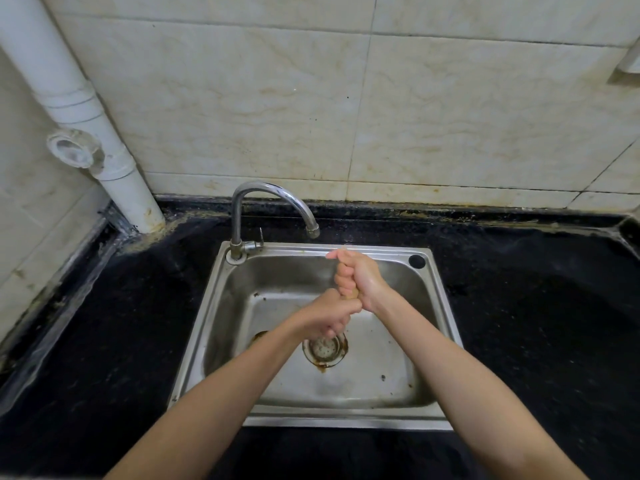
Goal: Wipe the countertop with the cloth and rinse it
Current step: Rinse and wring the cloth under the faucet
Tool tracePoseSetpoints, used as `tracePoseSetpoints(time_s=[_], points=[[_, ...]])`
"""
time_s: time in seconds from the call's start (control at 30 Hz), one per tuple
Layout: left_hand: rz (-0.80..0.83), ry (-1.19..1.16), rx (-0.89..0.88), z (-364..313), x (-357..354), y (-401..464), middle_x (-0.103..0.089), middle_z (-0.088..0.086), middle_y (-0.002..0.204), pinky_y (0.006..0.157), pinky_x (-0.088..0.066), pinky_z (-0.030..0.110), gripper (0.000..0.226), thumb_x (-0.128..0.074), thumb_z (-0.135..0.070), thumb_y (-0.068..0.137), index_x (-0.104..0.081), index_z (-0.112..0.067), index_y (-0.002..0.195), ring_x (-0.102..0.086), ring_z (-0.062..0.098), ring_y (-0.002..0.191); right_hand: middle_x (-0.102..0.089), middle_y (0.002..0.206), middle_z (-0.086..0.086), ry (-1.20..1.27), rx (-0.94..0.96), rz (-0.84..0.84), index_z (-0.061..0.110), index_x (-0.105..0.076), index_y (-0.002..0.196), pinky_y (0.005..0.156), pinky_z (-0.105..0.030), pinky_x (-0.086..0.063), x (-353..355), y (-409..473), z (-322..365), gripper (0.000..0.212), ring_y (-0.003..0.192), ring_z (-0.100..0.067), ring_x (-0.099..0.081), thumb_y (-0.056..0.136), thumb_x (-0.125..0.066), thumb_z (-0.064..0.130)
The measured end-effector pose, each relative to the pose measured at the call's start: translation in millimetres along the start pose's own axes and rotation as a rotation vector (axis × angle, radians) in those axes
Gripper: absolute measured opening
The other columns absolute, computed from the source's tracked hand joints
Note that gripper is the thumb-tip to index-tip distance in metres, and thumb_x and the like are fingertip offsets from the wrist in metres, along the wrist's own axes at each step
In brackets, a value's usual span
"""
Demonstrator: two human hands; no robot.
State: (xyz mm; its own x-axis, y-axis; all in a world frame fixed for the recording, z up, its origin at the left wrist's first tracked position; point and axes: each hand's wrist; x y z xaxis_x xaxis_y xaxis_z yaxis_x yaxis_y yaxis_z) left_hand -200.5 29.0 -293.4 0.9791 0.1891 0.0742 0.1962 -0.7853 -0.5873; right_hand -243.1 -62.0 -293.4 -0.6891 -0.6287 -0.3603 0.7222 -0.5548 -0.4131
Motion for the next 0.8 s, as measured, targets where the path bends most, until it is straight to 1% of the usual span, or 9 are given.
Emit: tracePoseSetpoints(time_s=[0.1,0.17,0.27,0.33,0.4,0.5,0.6,0.7,0.8], points=[[-0.198,0.353,-0.16,12.2,-2.0,12.7,-0.037,-0.002,0.053,0.04,-0.025,0.019,0.03,-0.046,-0.017,0.091,-0.038,-0.017,0.062,-0.035,0.008,0.045,-0.032,0.041,0.004,-0.071,-0.063,-0.2,0.01,-0.048,0.077,0.032,-0.012,-0.016,-3.9,13.9,-12.2,0.032,0.027,-0.008,-0.021,0.093,-0.022,0.001],[-0.271,0.481,-0.22,26.1,-2.7,17.5,-0.046,-0.001,0.06,0.046,-0.031,0.02,0.026,-0.045,-0.021,0.093,-0.046,-0.016,0.068,-0.044,0.011,0.054,-0.033,0.041,0.0,-0.133,-0.075,-0.318,0.009,-0.046,0.074,0.031,-0.013,-0.014,-5.1,21.6,-26.1,0.032,0.023,-0.01,-0.022,0.089,-0.02,-0.002],[-0.318,0.669,-0.195,52.5,-4.1,22.0,-0.062,0.011,0.073,0.059,-0.045,0.032,0.03,-0.041,-0.027,0.096,-0.058,-0.005,0.083,-0.058,0.026,0.07,-0.033,0.04,-0.004,-0.163,-0.108,-0.434,0.01,-0.044,0.067,0.028,-0.015,-0.014,-6.8,30.4,-53.6,0.031,0.021,-0.012,-0.024,0.087,-0.024,-0.004],[-0.344,0.784,-0.156,67.2,-2.8,23.7,-0.067,0.016,0.083,0.067,-0.049,0.038,0.036,-0.039,-0.03,0.096,-0.06,-0.002,0.088,-0.061,0.029,0.074,-0.034,0.048,-0.006,-0.118,-0.172,-0.498,0.011,-0.042,0.062,0.029,-0.016,-0.015,-5.9,35.8,-69.1,0.032,0.029,-0.014,-0.028,0.086,-0.028,-0.003],[-0.356,0.851,-0.153,75.5,-0.5,23.8,-0.067,0.017,0.084,0.067,-0.049,0.038,0.036,-0.039,-0.03,0.096,-0.061,-0.002,0.087,-0.062,0.03,0.075,-0.033,0.055,-0.005,-0.084,-0.221,-0.528,0.013,-0.038,0.062,0.032,-0.019,-0.017,-6.5,41.7,-79.8,0.03,0.043,-0.015,-0.027,0.085,-0.029,-0.003],[-0.368,0.912,-0.131,81.4,2.4,24.8,-0.067,0.015,0.085,0.062,-0.046,0.034,0.035,-0.039,-0.031,0.096,-0.06,-0.003,0.089,-0.059,0.027,0.07,-0.029,0.057,-0.002,-0.062,-0.251,-0.558,0.017,-0.033,0.063,0.037,-0.023,-0.017,-9.5,46.4,-87.6,0.03,0.048,-0.014,-0.023,0.087,-0.03,0.0],[-0.363,0.875,-0.123,82.7,2.3,23.1,-0.066,0.015,0.084,0.061,-0.045,0.034,0.034,-0.041,-0.03,0.095,-0.06,-0.004,0.087,-0.058,0.026,0.069,-0.031,0.057,-0.003,-0.052,-0.251,-0.538,0.015,-0.036,0.064,0.036,-0.022,-0.018,-10.2,43.6,-87.7,0.029,0.046,-0.015,-0.025,0.089,-0.029,0.001],[-0.297,0.719,-0.129,75.9,5.4,22.1,-0.061,0.014,0.078,0.058,-0.041,0.028,0.026,-0.044,-0.026,0.094,-0.057,-0.006,0.083,-0.058,0.026,0.071,-0.035,0.049,-0.002,-0.032,-0.183,-0.369,0.011,-0.047,0.077,0.034,-0.018,-0.02,-10.9,27.8,-77.9,0.029,0.034,-0.012,-0.029,0.092,-0.025,0.0],[-0.114,0.35,-0.035,62.8,13.8,15.9,-0.041,0.002,0.062,0.043,-0.027,0.019,0.018,-0.048,-0.022,0.089,-0.043,-0.016,0.073,-0.038,0.012,0.052,-0.041,0.047,0.001,0.116,-0.171,-0.141,0.009,-0.054,0.093,0.04,-0.02,-0.033,-1.7,13.2,-62.7,0.02,0.037,-0.011,-0.039,0.098,-0.034,0.009]])
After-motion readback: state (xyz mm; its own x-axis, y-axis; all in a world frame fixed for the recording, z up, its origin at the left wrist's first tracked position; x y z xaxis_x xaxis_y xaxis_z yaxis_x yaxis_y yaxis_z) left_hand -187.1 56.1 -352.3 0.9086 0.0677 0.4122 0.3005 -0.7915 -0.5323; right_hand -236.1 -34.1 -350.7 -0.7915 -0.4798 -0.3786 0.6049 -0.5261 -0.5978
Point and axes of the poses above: each hand's wrist, its own y-axis towards the middle knuckle, its own x-axis out of the back of the hand, z = x × y
